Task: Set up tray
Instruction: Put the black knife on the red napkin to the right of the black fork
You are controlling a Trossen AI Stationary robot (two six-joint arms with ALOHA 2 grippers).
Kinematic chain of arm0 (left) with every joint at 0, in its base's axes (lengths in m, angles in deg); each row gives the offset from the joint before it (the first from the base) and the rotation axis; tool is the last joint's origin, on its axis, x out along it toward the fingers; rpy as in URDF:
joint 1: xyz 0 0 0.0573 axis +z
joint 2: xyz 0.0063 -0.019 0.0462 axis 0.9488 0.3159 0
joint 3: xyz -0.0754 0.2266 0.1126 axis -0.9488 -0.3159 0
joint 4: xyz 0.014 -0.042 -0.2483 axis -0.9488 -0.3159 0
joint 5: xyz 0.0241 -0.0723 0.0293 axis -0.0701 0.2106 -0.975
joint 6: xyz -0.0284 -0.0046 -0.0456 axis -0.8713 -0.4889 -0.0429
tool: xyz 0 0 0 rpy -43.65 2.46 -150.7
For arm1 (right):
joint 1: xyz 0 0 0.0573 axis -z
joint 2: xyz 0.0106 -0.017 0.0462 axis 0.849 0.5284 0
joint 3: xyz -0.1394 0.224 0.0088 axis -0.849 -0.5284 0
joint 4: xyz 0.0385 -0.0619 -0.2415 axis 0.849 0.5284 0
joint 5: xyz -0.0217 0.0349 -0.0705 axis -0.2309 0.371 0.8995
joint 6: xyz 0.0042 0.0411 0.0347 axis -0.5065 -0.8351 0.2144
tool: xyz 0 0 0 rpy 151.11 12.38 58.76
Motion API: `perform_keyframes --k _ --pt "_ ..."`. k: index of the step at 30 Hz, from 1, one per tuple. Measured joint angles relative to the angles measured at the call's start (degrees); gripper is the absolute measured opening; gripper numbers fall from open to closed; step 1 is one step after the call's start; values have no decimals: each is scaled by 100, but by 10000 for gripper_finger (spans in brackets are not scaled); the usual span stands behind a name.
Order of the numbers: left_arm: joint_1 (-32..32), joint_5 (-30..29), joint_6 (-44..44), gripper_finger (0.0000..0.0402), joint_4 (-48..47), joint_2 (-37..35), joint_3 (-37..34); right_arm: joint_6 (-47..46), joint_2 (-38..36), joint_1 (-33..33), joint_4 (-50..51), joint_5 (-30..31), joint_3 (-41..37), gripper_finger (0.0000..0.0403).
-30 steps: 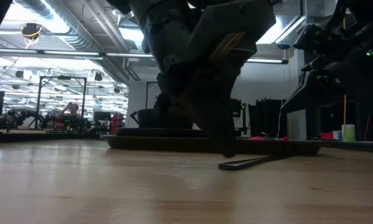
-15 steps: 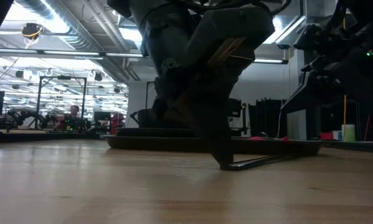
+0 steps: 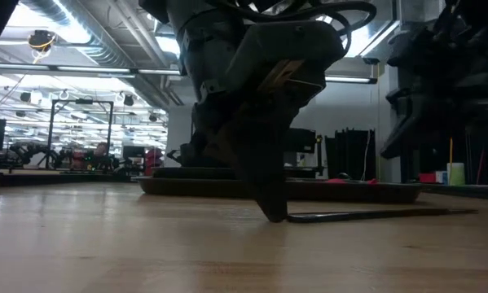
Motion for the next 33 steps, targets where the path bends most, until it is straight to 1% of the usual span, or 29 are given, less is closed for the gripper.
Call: perform_keyframes --k 2,5,8,12,17,21,33 --pt "2 -13 134 2 -1 2 -1 43 0 0 3 -3 55 12" --pt "-16 -234 262 2 -46 -55 -14 202 0 0 2 0 140 12" --pt "-75 -587 282 2 -282 -218 -53 302 0 0 62 108 201 12" --pt "-164 -1019 288 2 -180 -420 -23 286 0 4 243 227 270 12" --pt "-219 -995 434 1 253 -352 -23 304 0 4 266 237 272 12" --pt "-237 -1016 520 3 398 -339 -23 305 0 4 364 237 271 12" --pt "-282 -750 397 2 402 -181 -20 112 0 4 614 240 272 12"
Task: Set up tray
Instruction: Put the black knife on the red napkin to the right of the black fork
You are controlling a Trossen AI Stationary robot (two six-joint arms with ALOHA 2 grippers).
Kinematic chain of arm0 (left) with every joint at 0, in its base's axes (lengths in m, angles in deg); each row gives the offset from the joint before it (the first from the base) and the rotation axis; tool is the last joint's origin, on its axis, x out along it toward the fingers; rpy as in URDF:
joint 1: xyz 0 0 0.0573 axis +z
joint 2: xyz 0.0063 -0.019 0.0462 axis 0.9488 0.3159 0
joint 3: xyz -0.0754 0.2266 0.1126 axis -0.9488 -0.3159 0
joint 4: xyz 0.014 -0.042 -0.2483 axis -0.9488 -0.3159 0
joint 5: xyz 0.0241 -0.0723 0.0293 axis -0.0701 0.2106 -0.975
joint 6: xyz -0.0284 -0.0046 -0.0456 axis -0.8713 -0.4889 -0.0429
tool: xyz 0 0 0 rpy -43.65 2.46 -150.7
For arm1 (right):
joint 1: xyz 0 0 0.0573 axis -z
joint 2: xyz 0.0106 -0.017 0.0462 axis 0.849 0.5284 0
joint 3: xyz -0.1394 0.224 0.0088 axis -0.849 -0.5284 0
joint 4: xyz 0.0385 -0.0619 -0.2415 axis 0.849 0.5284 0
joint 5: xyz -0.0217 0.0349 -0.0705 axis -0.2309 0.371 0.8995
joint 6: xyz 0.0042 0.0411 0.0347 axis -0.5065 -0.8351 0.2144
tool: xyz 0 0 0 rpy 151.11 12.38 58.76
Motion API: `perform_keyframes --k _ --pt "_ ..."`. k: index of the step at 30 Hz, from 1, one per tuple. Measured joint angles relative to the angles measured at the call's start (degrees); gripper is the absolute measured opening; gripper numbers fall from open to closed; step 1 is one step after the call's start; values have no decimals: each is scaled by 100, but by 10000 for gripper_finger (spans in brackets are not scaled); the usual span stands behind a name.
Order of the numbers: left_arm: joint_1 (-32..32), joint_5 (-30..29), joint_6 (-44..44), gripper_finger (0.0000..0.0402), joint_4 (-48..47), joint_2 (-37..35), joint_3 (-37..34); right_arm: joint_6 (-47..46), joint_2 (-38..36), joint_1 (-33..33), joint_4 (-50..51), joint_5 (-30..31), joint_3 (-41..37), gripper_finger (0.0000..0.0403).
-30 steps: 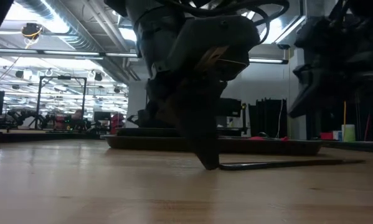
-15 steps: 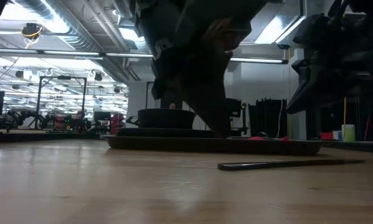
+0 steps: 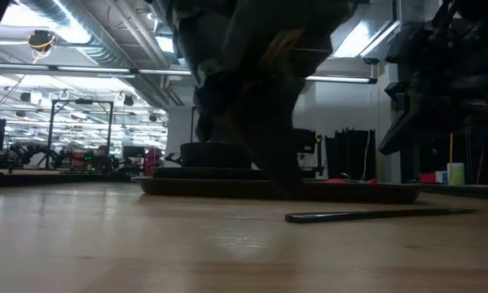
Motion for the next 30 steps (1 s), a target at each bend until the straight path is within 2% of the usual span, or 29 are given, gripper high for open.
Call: perform_keyframes --k 19,30 --pt "91 42 16 2 -8 59 -1 26 0 -2 8 -14 0 12" --pt "120 232 -164 2 257 55 -252 25 0 -1 4 -11 0 12"
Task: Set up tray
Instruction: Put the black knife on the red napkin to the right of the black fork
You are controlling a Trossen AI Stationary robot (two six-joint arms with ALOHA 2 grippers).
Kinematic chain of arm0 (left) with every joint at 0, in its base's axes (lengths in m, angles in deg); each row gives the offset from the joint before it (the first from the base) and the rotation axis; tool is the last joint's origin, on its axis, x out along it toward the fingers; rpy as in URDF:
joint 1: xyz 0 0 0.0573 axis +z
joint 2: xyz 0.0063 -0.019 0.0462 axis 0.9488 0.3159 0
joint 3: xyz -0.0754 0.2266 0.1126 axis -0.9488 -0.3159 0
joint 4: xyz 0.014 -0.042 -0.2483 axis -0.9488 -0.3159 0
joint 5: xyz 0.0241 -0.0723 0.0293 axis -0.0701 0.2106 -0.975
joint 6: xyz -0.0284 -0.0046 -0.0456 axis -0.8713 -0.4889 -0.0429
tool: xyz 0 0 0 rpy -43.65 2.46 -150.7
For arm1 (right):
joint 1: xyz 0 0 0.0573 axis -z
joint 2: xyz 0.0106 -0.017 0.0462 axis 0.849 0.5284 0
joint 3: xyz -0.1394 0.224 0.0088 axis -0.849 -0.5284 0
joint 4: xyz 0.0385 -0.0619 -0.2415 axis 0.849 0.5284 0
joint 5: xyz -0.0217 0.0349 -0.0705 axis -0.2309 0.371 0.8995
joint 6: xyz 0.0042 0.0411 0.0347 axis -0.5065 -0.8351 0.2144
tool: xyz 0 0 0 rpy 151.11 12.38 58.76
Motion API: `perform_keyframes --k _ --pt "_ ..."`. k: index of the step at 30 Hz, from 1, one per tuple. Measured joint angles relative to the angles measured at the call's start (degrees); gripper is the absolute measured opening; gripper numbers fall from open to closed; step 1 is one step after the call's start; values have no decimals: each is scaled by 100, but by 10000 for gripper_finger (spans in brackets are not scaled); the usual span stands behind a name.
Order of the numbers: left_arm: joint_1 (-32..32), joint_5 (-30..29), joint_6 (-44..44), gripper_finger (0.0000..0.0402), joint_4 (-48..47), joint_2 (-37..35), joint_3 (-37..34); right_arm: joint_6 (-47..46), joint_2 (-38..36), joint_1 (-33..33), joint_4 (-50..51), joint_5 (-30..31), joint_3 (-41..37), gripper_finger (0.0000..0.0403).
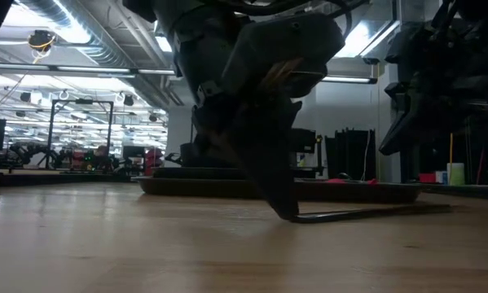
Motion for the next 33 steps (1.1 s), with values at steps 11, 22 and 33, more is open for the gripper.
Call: perform_keyframes --k 11,22,33 --pt "4 69 72 3 34 7 -12 -2 0 1 -4 7 0 12" --pt "-4 -240 484 1 103 15 218 -19 0 -1 -2 7 0 12" --pt "-7 -79 455 3 211 15 216 -127 0 1 0 9 -2 12"
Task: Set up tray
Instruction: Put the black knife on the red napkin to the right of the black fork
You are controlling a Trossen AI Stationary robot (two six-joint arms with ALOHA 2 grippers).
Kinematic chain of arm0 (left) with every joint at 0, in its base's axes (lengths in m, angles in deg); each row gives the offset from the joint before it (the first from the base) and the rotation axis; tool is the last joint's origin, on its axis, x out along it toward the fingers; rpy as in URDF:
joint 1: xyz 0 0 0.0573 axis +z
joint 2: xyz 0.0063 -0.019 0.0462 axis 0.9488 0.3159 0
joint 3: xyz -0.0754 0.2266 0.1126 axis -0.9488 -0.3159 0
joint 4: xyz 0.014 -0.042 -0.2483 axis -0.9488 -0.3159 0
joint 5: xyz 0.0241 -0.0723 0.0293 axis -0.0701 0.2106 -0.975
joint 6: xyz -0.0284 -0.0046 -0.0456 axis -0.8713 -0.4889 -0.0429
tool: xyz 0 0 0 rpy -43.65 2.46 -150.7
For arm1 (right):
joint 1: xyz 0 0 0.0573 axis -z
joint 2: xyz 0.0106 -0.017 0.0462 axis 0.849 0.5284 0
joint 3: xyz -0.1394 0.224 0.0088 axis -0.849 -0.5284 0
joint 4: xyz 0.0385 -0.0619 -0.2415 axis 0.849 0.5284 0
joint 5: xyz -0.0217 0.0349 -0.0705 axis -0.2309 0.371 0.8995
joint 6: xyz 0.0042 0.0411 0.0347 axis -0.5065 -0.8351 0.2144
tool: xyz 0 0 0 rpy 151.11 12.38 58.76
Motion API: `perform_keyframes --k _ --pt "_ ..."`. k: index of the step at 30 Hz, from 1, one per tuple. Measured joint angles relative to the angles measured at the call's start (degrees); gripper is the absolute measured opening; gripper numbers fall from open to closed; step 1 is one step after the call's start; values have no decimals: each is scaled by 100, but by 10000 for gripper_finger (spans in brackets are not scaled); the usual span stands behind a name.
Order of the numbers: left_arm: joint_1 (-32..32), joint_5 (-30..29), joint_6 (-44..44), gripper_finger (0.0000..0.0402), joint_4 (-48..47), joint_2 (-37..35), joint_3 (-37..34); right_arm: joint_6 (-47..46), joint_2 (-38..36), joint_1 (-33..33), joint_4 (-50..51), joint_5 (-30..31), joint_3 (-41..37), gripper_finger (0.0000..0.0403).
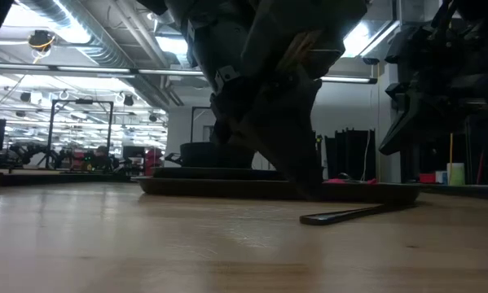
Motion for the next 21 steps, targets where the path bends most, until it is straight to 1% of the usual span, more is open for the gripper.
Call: perform_keyframes --k 7,21 --pt "0 172 -64 3 472 -2 -262 -20 0 -2 4 0 0 12" --pt "7 149 -104 2 269 -2 -273 -25 0 -2 3 2 0 12"
